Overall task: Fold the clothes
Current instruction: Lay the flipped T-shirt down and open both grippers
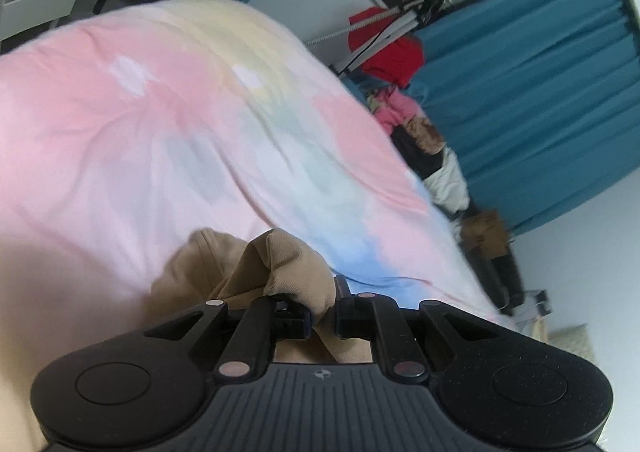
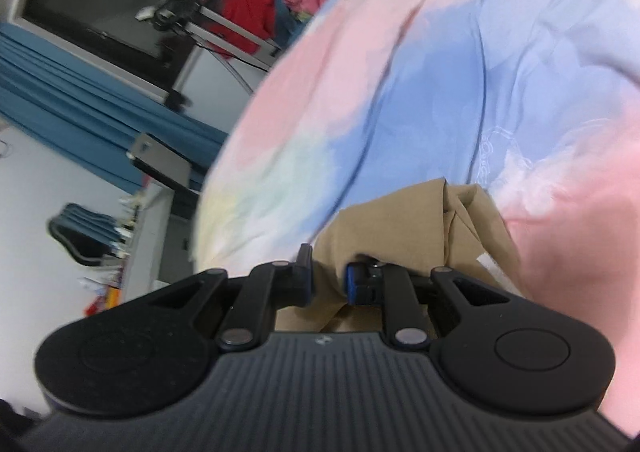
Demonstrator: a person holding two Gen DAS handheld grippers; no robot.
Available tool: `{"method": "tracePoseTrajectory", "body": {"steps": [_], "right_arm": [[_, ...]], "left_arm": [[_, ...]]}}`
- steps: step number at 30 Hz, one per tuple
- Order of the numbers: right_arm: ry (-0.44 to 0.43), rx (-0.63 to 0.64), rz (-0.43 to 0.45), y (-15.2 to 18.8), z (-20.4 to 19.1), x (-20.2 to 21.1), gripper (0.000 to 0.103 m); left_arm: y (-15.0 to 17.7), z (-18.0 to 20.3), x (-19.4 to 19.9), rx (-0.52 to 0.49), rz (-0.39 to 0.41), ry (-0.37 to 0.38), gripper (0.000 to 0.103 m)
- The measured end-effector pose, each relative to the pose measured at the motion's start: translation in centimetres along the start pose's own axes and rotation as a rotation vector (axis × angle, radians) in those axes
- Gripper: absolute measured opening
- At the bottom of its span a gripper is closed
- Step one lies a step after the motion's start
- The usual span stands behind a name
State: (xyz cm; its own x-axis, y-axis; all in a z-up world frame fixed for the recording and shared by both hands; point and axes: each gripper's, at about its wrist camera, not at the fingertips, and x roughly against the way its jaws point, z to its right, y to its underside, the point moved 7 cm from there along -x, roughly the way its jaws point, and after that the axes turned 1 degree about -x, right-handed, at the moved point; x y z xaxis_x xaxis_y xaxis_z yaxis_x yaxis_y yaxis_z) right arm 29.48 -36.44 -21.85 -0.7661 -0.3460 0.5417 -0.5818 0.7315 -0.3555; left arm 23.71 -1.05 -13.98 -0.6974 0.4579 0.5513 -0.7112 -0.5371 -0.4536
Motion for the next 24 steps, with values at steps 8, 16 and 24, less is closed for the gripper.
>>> {"method": "tracePoseTrajectory", "body": {"steps": [8,16,24], "right_arm": [[0.061,0.060,-0.030,0.4,2.0,-4.6,0.022],[-0.028,0.373,0.128,3.5,-2.5,-1.5,0.082],[0.098,0.615,0.056,4.2,-2.7,-4.1,0.081]], "left_arm": [[0.5,-1.9,-4.5,-0.134,-0.002,-0.065,0.016],[2.6,1.9,-2.6,-0.406,0.054,-0.078,0.089],[5.5,1.9,-4.0,-0.656,0.034,-0.230,0.090]]}}
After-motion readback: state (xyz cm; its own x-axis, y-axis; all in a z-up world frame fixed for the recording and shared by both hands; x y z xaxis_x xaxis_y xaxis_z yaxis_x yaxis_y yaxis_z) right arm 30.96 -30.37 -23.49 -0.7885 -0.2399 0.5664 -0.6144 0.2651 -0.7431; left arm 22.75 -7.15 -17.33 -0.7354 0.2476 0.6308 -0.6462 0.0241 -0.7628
